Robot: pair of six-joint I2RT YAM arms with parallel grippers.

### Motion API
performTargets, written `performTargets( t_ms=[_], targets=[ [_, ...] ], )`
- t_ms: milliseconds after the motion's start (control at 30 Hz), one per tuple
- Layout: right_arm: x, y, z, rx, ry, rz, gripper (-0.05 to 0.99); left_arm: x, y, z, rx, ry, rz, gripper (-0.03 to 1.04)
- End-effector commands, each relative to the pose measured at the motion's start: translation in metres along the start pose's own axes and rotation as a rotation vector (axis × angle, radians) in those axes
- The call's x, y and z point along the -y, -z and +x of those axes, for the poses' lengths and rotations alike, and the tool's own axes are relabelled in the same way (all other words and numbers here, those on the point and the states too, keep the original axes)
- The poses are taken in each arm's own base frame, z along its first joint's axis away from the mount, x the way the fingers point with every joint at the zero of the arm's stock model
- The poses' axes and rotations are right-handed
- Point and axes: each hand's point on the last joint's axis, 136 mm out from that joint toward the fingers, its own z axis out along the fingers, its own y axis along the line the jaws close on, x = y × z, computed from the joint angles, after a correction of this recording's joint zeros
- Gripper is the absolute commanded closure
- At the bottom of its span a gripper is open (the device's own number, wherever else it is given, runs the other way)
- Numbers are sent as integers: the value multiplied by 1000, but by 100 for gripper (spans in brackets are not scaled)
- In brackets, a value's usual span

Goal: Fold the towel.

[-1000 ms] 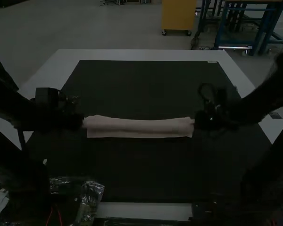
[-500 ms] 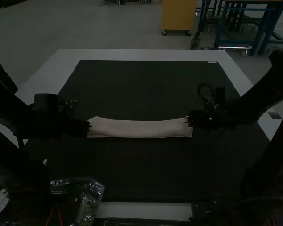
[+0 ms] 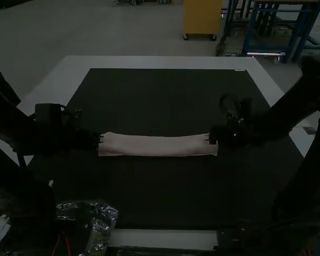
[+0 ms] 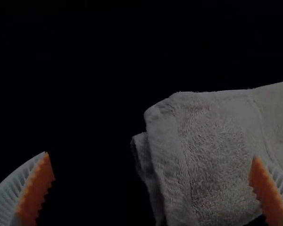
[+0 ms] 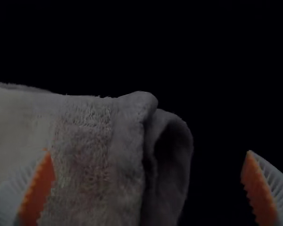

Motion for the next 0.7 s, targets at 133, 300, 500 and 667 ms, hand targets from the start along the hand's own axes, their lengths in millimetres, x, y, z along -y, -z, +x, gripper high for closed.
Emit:
performTargets(
  t_ms=[133,300,500,667],
  targets=[
    [-9,-15,8,-34,45,-21,3,-1,3,-18,39,18,9,4],
    [-22,-22,14,-53,86,-48,20,-1,4,-20,47,27,8,4],
    [-40,-24,20,-78,115,-131,96,-2,8,-29,75,27,3,4],
    [-25,-17,13,-61,85,-105,96,-1,8,-29,77,48,3,4]
  ],
)
